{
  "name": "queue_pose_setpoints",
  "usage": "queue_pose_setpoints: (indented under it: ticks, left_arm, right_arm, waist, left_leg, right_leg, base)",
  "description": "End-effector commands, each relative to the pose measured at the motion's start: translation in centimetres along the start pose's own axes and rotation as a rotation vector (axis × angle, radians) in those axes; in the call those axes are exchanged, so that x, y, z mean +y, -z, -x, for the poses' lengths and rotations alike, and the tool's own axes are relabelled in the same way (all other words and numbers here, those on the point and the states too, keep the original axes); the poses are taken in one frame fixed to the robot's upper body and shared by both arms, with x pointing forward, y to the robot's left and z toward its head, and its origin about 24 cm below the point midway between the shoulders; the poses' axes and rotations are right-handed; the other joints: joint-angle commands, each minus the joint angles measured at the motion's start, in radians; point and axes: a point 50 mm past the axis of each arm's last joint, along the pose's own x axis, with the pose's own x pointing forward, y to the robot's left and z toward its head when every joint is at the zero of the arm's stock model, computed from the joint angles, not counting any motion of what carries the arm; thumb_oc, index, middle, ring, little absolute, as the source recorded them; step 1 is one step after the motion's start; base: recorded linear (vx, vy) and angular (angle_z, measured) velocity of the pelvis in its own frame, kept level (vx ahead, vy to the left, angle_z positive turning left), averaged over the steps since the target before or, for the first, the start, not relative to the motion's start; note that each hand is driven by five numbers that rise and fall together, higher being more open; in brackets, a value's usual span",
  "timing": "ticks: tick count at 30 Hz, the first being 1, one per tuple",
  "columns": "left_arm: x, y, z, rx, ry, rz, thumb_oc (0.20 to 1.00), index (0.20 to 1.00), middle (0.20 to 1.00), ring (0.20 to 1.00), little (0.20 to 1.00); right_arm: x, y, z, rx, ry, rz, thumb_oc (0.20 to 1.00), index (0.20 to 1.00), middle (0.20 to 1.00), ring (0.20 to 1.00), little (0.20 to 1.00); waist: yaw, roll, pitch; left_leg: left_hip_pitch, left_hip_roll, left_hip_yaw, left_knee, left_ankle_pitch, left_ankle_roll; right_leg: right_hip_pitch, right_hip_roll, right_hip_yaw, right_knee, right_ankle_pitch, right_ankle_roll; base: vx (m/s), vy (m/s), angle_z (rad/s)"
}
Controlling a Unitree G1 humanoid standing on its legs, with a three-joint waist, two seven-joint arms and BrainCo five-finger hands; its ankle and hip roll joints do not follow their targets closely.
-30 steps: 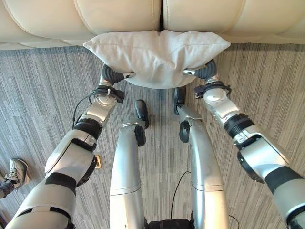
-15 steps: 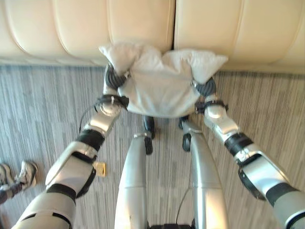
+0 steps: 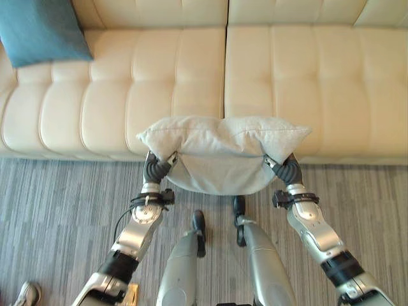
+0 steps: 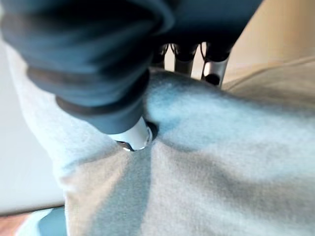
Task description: Pick up all the scattered cushions and arrange them neatly on the sofa.
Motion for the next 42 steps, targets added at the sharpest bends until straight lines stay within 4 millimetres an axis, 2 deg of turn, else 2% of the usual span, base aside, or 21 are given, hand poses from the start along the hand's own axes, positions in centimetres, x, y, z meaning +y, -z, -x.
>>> queue_pose_setpoints:
  ticks: [1,7,9,13,17,18,19,22,23,25,26,27,29,33,35,36,37,38,39,40,42]
  left_arm:
    - [-1.2,-3.0,0.7,-0.191,0.112,0.05,0.2,0.2,0.2,0.2,0.2]
    - [-0.2,-2.1,2.2,-0.136,0.095,0.067,0.2,0.2,0.2,0.2,0.2]
    - [-0.2,-2.0,2.3,-0.131,0.098,0.073,0.2,0.2,0.2,0.2,0.2]
    - [-0.5,-2.0,2.2,-0.127,0.115,0.082,0.2,0.2,0.2,0.2,0.2]
    - [-0.5,-1.6,2.5,-0.101,0.134,0.06,0.2,0.2,0.2,0.2,0.2]
    - [-0.4,-1.3,2.6,-0.085,0.134,0.058,0.2,0.2,0.2,0.2,0.2]
    - [-0.3,-1.1,2.7,-0.074,0.135,0.053,0.2,0.2,0.2,0.2,0.2]
    - [0.0,-1.0,3.0,-0.064,0.132,0.04,0.2,0.2,0.2,0.2,0.2]
    - [0.1,-0.9,3.0,-0.058,0.13,0.037,0.2,0.2,0.2,0.2,0.2]
    - [0.2,-0.9,3.0,-0.055,0.119,0.032,0.2,0.2,0.2,0.2,0.2]
    - [0.2,-0.9,3.0,-0.055,0.119,0.032,0.2,0.2,0.2,0.2,0.2]
    - [0.2,-0.8,3.0,-0.054,0.111,0.034,0.2,0.2,0.2,0.2,0.2]
    - [0.3,-0.9,3.0,-0.055,0.097,0.038,0.2,0.2,0.2,0.2,0.2]
    - [0.9,-0.5,3.7,-0.036,0.082,0.035,0.2,0.2,0.2,0.2,0.2]
    - [1.2,-0.5,3.9,-0.029,0.085,0.017,0.2,0.2,0.2,0.2,0.2]
    - [1.4,-0.5,4.0,-0.028,0.085,0.01,0.2,0.2,0.2,0.2,0.2]
    - [1.4,-0.5,3.9,-0.028,0.085,0.01,0.2,0.2,0.2,0.2,0.2]
    - [1.9,-0.7,4.0,-0.034,0.073,0.006,0.2,0.2,0.2,0.2,0.2]
    - [1.9,-0.7,4.0,-0.034,0.073,0.006,0.2,0.2,0.2,0.2,0.2]
    - [2.1,-1.0,3.8,-0.049,0.077,-0.004,0.2,0.2,0.2,0.2,0.2]
    - [2.3,-1.3,3.4,-0.068,0.071,-0.023,0.2,0.2,0.2,0.2,0.2]
  right_arm:
    - [1.4,-4.4,0.8,-0.252,-0.161,0.005,0.2,0.2,0.2,0.2,0.2]
    - [-0.3,-4.2,2.5,-0.231,-0.11,0.014,0.2,0.2,0.2,0.2,0.2]
    - [-0.6,-4.1,2.7,-0.225,-0.099,0.016,0.2,0.2,0.2,0.2,0.2]
    - [-1.3,-3.8,2.9,-0.208,-0.066,0.021,0.2,0.2,0.2,0.2,0.2]
    - [-2.2,-3.6,3.6,-0.189,-0.039,0.022,0.2,0.2,0.2,0.2,0.2]
    - [-2.4,-3.2,3.8,-0.167,-0.029,0.012,0.2,0.2,0.2,0.2,0.2]
    - [-2.4,-3.2,3.9,-0.164,-0.026,0.009,0.2,0.2,0.2,0.2,0.2]
    - [-2.6,-3.3,3.9,-0.166,-0.03,0.019,0.2,0.2,0.2,0.2,0.2]
    - [-2.6,-3.4,3.9,-0.168,-0.025,0.019,0.2,0.2,0.2,0.2,0.2]
    - [-2.5,-3.4,3.9,-0.167,-0.012,0.003,0.2,0.2,0.2,0.2,0.2]
    - [-2.5,-3.4,3.9,-0.167,-0.012,0.003,0.2,0.2,0.2,0.2,0.2]
    - [-2.6,-3.2,4.0,-0.159,0.003,0.001,0.2,0.2,0.2,0.2,0.2]
    - [-2.7,-3.0,4.1,-0.148,0.015,-0.001,0.2,0.2,0.2,0.2,0.2]
    - [-2.6,-2.5,4.6,-0.114,0.001,-0.004,0.2,0.2,0.2,0.2,0.2]
    - [-2.4,-2.4,4.7,-0.108,-0.015,-0.004,0.2,0.2,0.2,0.2,0.2]
    - [-2.2,-2.3,4.7,-0.107,-0.023,-0.01,0.2,0.2,0.2,0.2,0.2]
    - [-2.2,-2.3,4.7,-0.108,-0.023,-0.01,0.2,0.2,0.2,0.2,0.2]
    - [-1.6,-2.5,4.3,-0.12,-0.049,-0.007,0.2,0.2,0.2,0.2,0.2]
    - [-1.6,-2.5,4.3,-0.12,-0.049,-0.007,0.2,0.2,0.2,0.2,0.2]
    - [-1.1,-3.1,3.8,-0.152,-0.078,-0.017,0.2,0.2,0.2,0.2,0.2]
    - [-0.5,-3.4,3.4,-0.172,-0.093,-0.029,0.2,0.2,0.2,0.2,0.2]
  waist:
    - [-0.025,0.017,-0.137]
    - [-0.039,0.02,-0.223]
    - [-0.042,0.018,-0.224]
    - [-0.053,0.012,-0.217]
    - [-0.052,-0.002,-0.2]
    - [-0.046,-0.004,-0.193]
    - [-0.042,-0.005,-0.194]
    - [-0.026,-0.009,-0.193]
    - [-0.018,-0.005,-0.19]
    - [0.003,0.009,-0.183]
    - [0.003,0.007,-0.182]
    - [0.013,0.011,-0.178]
    - [0.026,0.012,-0.182]
    - [0.05,0.009,-0.204]
    - [0.059,0.003,-0.212]
    - [0.061,-0.014,-0.214]
    - [0.063,-0.012,-0.216]
    - [0.071,-0.028,-0.216]
    - [0.071,-0.028,-0.216]
    - [0.077,-0.035,-0.208]
    - [0.077,-0.02,-0.199]
  left_leg:
    - [0.089,0.012,-0.013,-0.086,-0.005,-0.042]
    - [0.235,0.031,0.008,-0.175,0.009,-0.055]
    - [0.24,0.037,0.011,-0.164,0.006,-0.06]
    - [0.219,0.065,0.01,-0.102,0.009,-0.075]
    - [0.142,0.106,0.012,0.138,0.052,-0.078]
    - [0.096,0.113,0.021,0.189,0.072,-0.067]
    - [0.067,0.102,0.028,0.19,0.056,-0.056]
    - [0.001,0.079,0.066,0.113,0.029,-0.044]
    - [-0.02,0.071,0.07,0.074,0.046,-0.046]
    - [-0.048,0.046,0.047,-0.049,0.13,-0.065]
    - [-0.041,0.043,0.048,-0.059,0.135,-0.065]
    - [-0.072,0.032,0.037,-0.147,0.168,-0.072]
    - [-0.1,0.023,0.025,-0.222,0.186,-0.078]
    - [-0.105,0.041,0.034,-0.238,0.229,-0.076]
    - [-0.099,0.046,0.036,-0.204,0.266,-0.07]
    - [-0.097,0.034,0.042,-0.18,0.249,-0.059]
    - [-0.1,0.038,0.042,-0.181,0.251,-0.059]
    - [-0.086,0.023,0.07,-0.142,0.207,-0.032]
    - [-0.086,0.023,0.07,-0.142,0.207,-0.032]
    - [-0.069,0.007,0.091,-0.119,0.168,-0.008]
    - [-0.037,0.01,0.094,-0.125,0.141,0.007]
  right_leg:
    - [0.149,-0.029,0.007,-0.094,-0.061,0.095]
    - [0.283,0.004,0.002,-0.153,-0.086,0.09]
    - [0.296,0.008,0.003,-0.154,-0.092,0.086]
    - [0.31,0.026,0.001,-0.134,-0.118,0.063]
    - [0.348,0.048,-0.004,-0.118,-0.147,0.025]
    - [0.362,0.049,-0.007,-0.115,-0.155,0.017]
    - [0.37,0.049,-0.003,-0.122,-0.159,0.017]
    - [0.397,0.043,0.005,-0.146,-0.168,0.025]
    - [0.408,0.052,0.009,-0.153,-0.172,0.025]
    - [0.433,0.081,0.028,-0.166,-0.185,0.028]
    - [0.435,0.079,0.028,-0.167,-0.185,0.028]
    - [0.466,0.094,0.044,-0.182,-0.198,0.03]
    - [0.505,0.102,0.067,-0.193,-0.218,0.035]
    - [0.579,0.095,0.123,-0.19,-0.263,0.045]
    - [0.597,0.07,0.127,-0.173,-0.268,0.056]
    - [0.591,0.045,0.131,-0.144,-0.267,0.069]
    - [0.587,0.048,0.133,-0.144,-0.264,0.068]
    - [0.553,-0.003,0.122,-0.065,-0.219,0.105]
    - [0.553,-0.003,0.122,-0.065,-0.219,0.105]
    - [0.478,-0.034,0.131,0.083,-0.103,0.139]
    - [0.396,-0.028,0.133,0.183,-0.064,0.14]
  base:
    - [0.21,-0.048,-0.05]
    - [0.18,-0.101,-0.11]
    - [0.07,-0.126,0.03]
    - [0.05,-0.158,0.13]
    - [0.11,-0.184,0.2]
    - [0.16,-0.132,0.19]
    - [0.18,-0.083,0.11]
    - [0.19,-0.003,-0.1]
    - [0.23,0.039,0.01]
    - [0.2,0.027,0.0]
    - [0.27,0.029,-0.13]
    - [0.19,0.023,-0.19]
    - [0.35,0.061,-0.15]
    - [0.51,0.159,-0.48]
    - [0.47,0.205,-0.8]
    - [0.27,0.138,-0.82]
    - [0.33,0.223,-0.86]
    - [0.19,0.153,-0.61]
    - [0.34,0.29,-0.64]
    - [0.2,0.193,-0.44]
    - [0.2,0.195,-0.33]
